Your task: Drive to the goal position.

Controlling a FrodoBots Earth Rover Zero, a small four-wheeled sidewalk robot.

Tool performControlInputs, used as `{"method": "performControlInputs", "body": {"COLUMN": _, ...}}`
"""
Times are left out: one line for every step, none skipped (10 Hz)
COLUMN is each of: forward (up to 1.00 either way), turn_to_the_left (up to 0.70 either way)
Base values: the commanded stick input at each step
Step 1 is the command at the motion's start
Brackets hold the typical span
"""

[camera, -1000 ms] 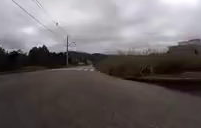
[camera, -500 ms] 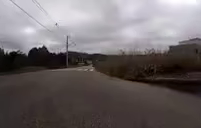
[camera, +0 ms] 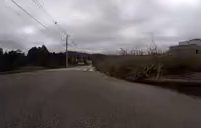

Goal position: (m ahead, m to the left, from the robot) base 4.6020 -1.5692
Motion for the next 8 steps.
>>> {"method": "performControlInputs", "body": {"forward": 0.45, "turn_to_the_left": 0.00}}
{"method": "performControlInputs", "body": {"forward": 0.45, "turn_to_the_left": 0.00}}
{"method": "performControlInputs", "body": {"forward": 0.45, "turn_to_the_left": 0.00}}
{"method": "performControlInputs", "body": {"forward": 0.45, "turn_to_the_left": 0.00}}
{"method": "performControlInputs", "body": {"forward": 0.45, "turn_to_the_left": 0.00}}
{"method": "performControlInputs", "body": {"forward": 0.45, "turn_to_the_left": 0.00}}
{"method": "performControlInputs", "body": {"forward": 0.45, "turn_to_the_left": 0.00}}
{"method": "performControlInputs", "body": {"forward": 0.45, "turn_to_the_left": 0.00}}
